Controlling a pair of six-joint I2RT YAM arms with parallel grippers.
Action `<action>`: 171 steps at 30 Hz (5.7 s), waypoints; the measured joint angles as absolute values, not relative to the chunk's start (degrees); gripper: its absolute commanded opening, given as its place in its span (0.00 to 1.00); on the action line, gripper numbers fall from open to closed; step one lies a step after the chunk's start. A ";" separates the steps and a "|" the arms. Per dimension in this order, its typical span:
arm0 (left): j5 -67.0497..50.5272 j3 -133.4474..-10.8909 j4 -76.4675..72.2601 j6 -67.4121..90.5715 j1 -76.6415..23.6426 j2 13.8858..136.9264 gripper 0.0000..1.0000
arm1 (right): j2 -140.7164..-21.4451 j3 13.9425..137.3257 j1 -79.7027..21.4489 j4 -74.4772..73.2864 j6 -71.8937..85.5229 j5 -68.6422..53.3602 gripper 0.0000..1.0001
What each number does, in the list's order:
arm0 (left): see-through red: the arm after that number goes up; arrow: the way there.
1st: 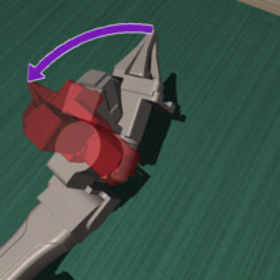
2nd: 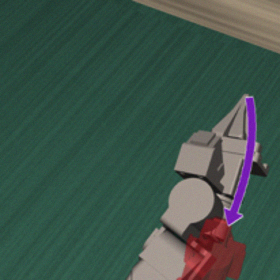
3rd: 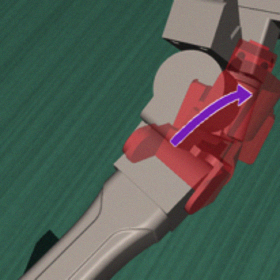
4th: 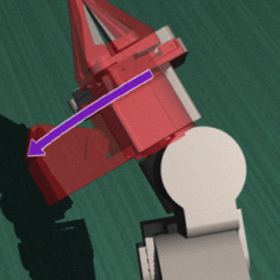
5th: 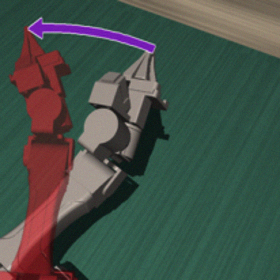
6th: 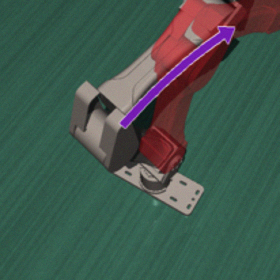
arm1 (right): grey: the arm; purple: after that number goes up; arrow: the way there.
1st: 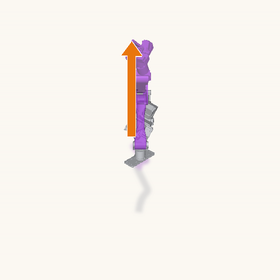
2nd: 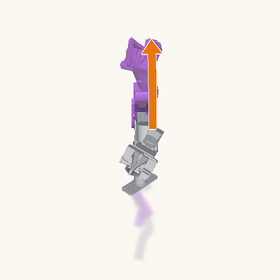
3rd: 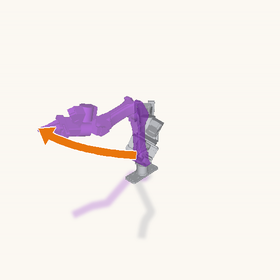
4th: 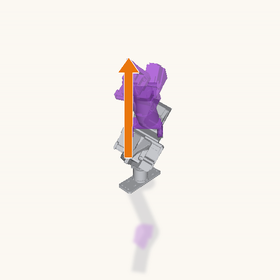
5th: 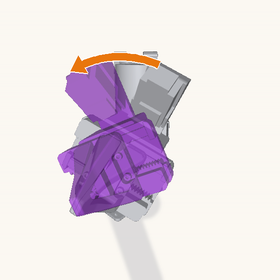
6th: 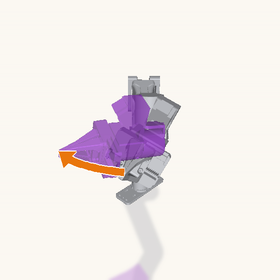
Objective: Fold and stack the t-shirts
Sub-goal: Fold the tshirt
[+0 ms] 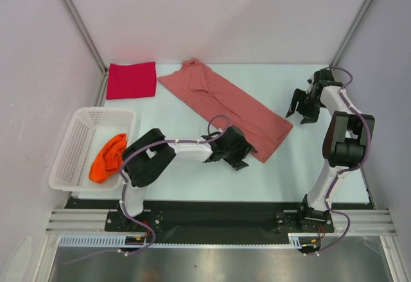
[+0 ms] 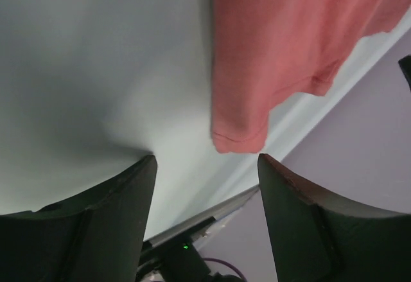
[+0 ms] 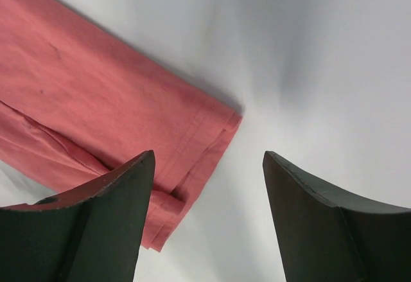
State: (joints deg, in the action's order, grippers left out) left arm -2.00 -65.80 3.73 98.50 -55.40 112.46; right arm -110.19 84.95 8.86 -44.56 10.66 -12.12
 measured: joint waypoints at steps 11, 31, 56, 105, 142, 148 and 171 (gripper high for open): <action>-4.34 -72.18 2.63 105.03 -57.36 118.50 0.59 | -113.12 87.11 9.15 -40.99 0.45 -17.08 0.63; -8.78 -75.55 2.17 99.63 -55.44 122.72 0.03 | -118.52 86.21 7.92 -40.21 -1.15 -18.35 0.02; -13.02 -34.11 18.09 65.10 -54.50 81.23 0.04 | -66.65 34.02 -24.03 -41.65 35.99 -17.39 0.00; -10.00 -65.58 21.89 36.27 -21.65 91.48 0.71 | -116.36 80.62 -8.14 -14.44 28.95 -23.03 0.55; -23.18 -124.95 1.39 46.76 -12.19 153.62 0.00 | -152.70 124.84 -7.68 -3.75 37.69 -25.85 0.00; -21.98 -134.80 -1.15 51.13 -12.12 160.33 0.00 | -157.80 132.25 -6.85 -1.80 41.10 -24.47 0.00; -15.75 -109.54 14.24 36.51 -7.68 133.51 0.66 | -149.29 133.47 1.08 -24.99 37.15 -28.32 0.65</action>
State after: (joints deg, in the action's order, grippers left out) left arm -15.75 -109.54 14.24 36.51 -7.68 133.51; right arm -149.29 133.47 1.08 -24.99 37.15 -28.32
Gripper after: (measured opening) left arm 0.679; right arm 0.647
